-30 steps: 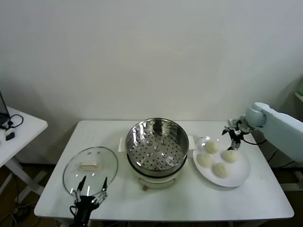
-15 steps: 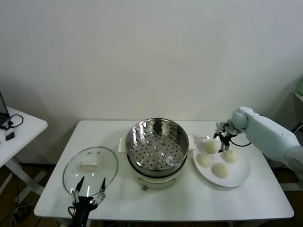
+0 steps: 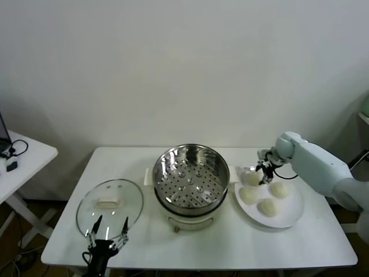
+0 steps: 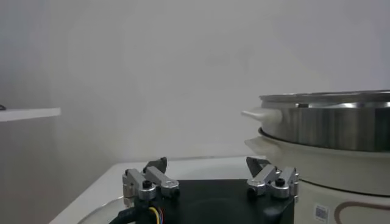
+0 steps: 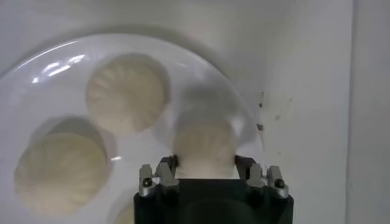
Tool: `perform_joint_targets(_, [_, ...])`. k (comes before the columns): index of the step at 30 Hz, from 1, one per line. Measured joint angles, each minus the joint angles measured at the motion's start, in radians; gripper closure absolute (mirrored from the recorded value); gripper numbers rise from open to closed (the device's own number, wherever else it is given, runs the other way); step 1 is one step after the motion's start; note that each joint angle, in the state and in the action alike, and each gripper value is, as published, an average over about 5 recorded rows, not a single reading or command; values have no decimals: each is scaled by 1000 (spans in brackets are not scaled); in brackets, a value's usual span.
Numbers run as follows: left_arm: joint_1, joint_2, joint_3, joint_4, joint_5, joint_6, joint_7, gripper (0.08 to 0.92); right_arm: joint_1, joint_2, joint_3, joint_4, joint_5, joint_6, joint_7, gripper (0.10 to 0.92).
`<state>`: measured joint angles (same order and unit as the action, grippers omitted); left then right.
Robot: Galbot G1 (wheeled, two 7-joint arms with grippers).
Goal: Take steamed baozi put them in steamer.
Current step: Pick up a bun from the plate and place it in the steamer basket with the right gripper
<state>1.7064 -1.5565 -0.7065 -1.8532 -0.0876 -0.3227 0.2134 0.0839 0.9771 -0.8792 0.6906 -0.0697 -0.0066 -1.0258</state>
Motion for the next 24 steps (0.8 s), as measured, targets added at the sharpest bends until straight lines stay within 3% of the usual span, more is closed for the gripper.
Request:
perform_joint_targets(11, [15,0,-7,-11,0,-1,-1,177,188,-56,-174,133,125,59,-30,386])
perform_joint_targets(24, [27,1,-8,-22,5,-2,-2,177,631,-19,-478,390,305,275,-49,380])
